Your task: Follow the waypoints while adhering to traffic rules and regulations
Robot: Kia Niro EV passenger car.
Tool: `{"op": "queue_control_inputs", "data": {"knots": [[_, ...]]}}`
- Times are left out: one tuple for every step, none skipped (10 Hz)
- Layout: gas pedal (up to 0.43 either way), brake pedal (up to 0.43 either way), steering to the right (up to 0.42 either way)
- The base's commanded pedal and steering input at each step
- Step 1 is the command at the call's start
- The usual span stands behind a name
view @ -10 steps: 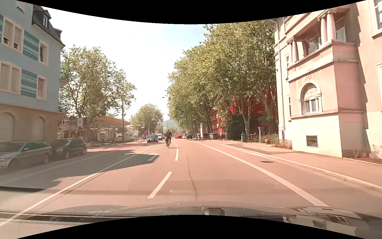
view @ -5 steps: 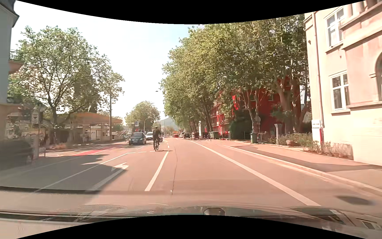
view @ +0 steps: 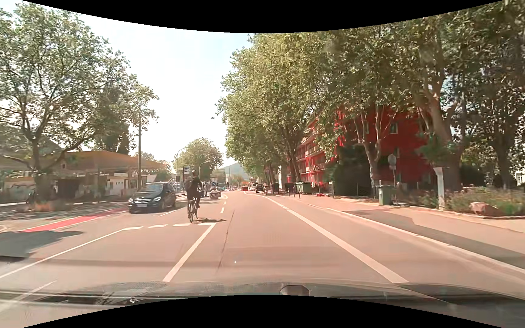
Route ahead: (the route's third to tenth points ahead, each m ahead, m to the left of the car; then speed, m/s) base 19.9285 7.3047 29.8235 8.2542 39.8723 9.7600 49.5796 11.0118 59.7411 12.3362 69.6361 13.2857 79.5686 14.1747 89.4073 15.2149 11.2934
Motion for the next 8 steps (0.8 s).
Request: {"op": "queue_control_inputs", "data": {"knots": [[0.11,0.0,-0.024],[0.11,0.0,-0.024],[0.11,0.0,-0.024],[0.11,0.0,-0.025],[0.11,0.0,-0.026],[0.11,0.0,-0.028],[0.11,0.0,-0.03],[0.11,0.0,-0.031]]}}
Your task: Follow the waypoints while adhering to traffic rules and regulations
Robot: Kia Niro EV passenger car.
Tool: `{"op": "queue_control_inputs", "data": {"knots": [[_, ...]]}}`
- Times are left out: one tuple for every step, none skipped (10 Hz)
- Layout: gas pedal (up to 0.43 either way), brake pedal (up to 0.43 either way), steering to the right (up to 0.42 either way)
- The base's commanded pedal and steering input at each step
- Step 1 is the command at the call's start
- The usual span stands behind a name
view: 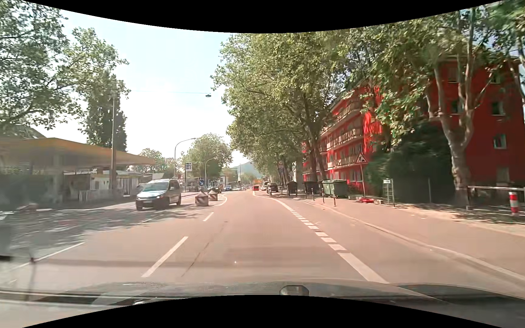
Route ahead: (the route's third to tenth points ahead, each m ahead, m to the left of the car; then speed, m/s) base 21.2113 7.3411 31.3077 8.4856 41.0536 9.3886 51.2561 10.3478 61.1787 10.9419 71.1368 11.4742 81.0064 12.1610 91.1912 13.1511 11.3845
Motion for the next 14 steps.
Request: {"op": "queue_control_inputs", "data": {"knots": [[0.11,0.0,-0.031],[0.11,0.0,-0.032],[0.11,0.0,-0.033],[0.11,0.0,-0.035],[0.118,0.0,-0.037],[0.118,0.0,-0.038],[0.118,0.0,-0.038],[0.118,0.0,-0.037],[0.118,0.0,-0.036],[0.118,0.0,-0.035],[0.118,0.0,-0.033],[0.118,0.0,-0.033],[0.118,0.0,-0.031],[0.118,0.0,-0.028]]}}
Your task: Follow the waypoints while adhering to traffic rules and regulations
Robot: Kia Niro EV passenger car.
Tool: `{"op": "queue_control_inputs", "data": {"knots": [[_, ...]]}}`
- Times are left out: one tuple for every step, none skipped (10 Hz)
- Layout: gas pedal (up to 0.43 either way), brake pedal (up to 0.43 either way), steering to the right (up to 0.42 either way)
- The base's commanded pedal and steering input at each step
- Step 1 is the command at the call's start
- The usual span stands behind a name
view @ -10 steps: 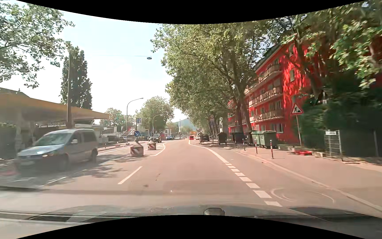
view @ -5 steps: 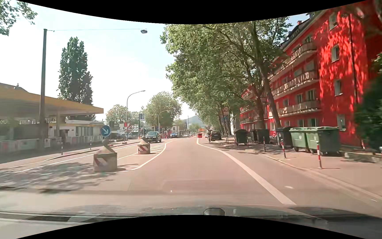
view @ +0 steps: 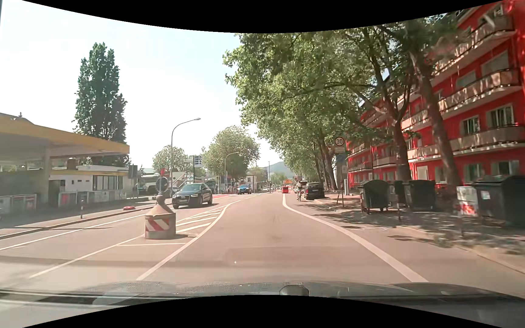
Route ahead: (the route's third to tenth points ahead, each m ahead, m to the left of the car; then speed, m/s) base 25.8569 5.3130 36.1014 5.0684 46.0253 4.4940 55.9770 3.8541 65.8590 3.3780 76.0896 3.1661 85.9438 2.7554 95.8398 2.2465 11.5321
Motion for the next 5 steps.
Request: {"op": "queue_control_inputs", "data": {"knots": [[0.118,0.0,-0.022],[0.118,0.0,-0.017],[0.118,0.0,-0.014],[0.118,0.0,-0.01],[0.118,0.0,-0.009]]}}
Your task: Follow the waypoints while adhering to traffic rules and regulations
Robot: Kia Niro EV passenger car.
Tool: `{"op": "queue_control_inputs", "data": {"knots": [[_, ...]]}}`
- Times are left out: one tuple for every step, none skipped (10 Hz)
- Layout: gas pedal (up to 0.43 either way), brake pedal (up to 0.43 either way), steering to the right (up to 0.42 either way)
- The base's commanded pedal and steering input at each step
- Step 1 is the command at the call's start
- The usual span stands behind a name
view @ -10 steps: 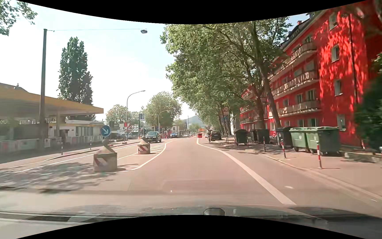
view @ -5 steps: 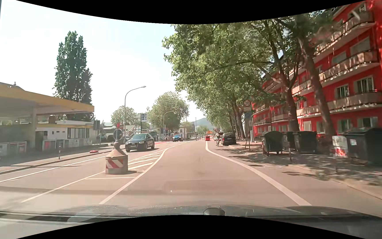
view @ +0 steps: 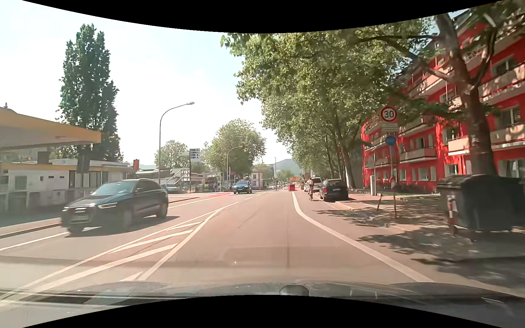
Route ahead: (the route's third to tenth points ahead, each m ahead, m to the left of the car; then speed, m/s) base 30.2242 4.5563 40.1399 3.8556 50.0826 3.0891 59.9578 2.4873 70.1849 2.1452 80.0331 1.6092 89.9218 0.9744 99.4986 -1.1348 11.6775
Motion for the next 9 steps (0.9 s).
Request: {"op": "queue_control_inputs", "data": {"knots": [[0.118,0.0,-0.008],[0.118,0.0,-0.003],[0.118,0.0,0.0],[0.118,0.0,0.001],[0.118,0.0,0.003],[0.118,0.0,0.007],[0.118,0.0,0.009],[0.118,0.0,0.011],[0.118,0.0,0.015]]}}
